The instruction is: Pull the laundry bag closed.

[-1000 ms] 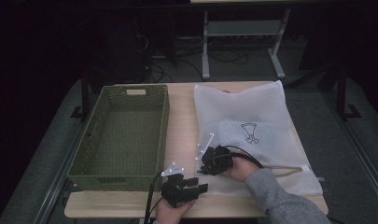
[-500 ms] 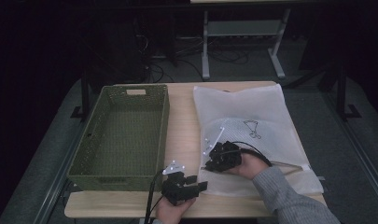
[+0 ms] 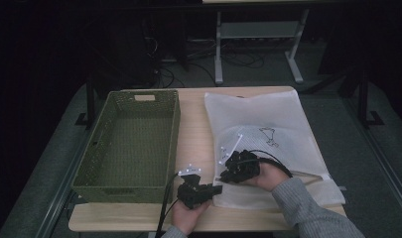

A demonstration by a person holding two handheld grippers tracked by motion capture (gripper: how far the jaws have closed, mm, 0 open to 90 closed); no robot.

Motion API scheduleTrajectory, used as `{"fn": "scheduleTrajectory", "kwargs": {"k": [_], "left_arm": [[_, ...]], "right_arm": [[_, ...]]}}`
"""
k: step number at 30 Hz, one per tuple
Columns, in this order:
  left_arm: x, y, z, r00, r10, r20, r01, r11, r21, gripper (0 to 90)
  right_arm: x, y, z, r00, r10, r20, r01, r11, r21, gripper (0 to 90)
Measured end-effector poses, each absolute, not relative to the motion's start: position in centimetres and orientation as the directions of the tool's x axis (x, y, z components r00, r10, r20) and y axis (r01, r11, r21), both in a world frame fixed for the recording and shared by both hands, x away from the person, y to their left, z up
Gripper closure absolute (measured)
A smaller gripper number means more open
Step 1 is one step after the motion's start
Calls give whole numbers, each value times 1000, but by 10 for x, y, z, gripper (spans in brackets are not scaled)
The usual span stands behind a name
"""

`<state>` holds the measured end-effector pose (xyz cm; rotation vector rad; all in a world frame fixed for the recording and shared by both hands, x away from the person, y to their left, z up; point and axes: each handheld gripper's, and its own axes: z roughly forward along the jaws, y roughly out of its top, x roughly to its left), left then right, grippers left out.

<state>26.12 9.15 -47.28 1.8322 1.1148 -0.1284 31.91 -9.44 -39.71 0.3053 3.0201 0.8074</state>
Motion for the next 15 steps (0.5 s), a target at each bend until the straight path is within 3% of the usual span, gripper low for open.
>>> {"fn": "scheduleTrajectory", "kwargs": {"k": [2,12,15], "left_arm": [[260,91,-472,589,631,-506,725,-135,676,823],[253,94,-471,618,616,-488,700,-148,699,826],[255,97,-472,610,604,-512,712,-135,689,771]], "right_arm": [[320,-96,-400,-980,191,57,193,843,502,807],[320,-94,-410,-971,217,102,238,824,514,790],[319,-93,-409,-972,211,102,233,825,515,808]]}}
